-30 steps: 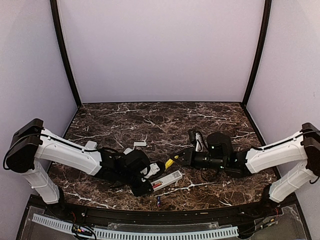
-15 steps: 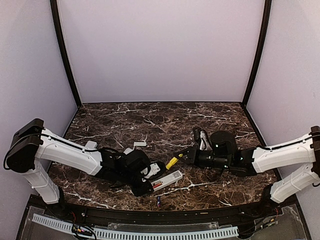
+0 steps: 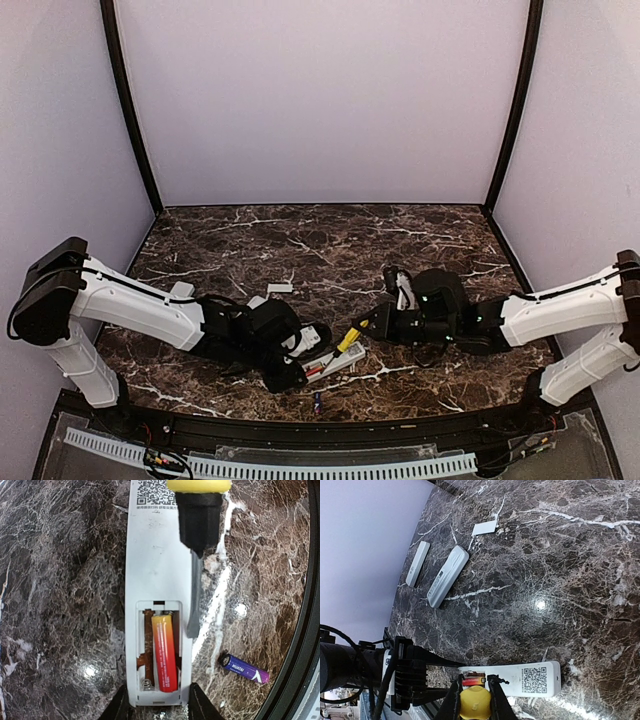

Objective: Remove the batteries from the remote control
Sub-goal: Remove the battery from the remote control without the battery cover.

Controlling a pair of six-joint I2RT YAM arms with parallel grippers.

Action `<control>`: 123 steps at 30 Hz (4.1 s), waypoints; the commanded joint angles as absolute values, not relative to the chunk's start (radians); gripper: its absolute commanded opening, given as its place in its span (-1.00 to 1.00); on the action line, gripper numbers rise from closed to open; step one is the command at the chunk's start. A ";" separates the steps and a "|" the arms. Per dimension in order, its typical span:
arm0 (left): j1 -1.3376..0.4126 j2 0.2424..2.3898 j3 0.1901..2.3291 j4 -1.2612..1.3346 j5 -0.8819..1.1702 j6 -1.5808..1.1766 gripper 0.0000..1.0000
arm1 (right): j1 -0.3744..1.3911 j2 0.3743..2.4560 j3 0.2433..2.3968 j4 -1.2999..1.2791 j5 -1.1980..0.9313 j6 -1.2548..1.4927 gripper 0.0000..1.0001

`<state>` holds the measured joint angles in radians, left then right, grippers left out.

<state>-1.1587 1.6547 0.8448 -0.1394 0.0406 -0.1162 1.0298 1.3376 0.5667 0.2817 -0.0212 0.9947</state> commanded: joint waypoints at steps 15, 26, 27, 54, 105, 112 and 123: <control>-1.157 1.659 0.845 -0.142 0.044 -0.107 -0.54 | 1.043 1.310 0.631 0.247 0.053 0.953 -1.00; -1.157 1.657 0.848 -0.144 0.038 -0.105 -0.54 | 1.027 1.325 0.643 0.232 0.044 0.936 -1.00; -1.157 1.657 0.849 -0.144 0.036 -0.106 -0.54 | 1.026 1.330 0.642 0.228 0.046 0.934 -1.00; -1.157 1.662 0.862 -0.143 0.030 -0.087 -0.54 | 1.027 1.423 0.667 0.263 -0.038 0.899 -1.00; -1.157 1.641 0.904 -0.176 -0.051 -0.048 -0.35 | 0.959 1.389 0.613 0.449 -0.280 1.060 -1.00; -1.141 1.546 0.880 -0.165 -0.033 -0.090 0.32 | 0.968 1.276 0.645 0.207 -0.147 0.973 -1.00; -1.078 1.510 0.798 -0.089 0.124 -0.175 0.44 | 1.029 1.316 0.666 0.166 -0.071 0.971 -1.00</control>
<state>-1.0851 1.5219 0.8349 -0.1162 0.0525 -0.1318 0.9966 1.2770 0.6266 0.1738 -0.1200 0.9840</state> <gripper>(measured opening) 0.716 0.134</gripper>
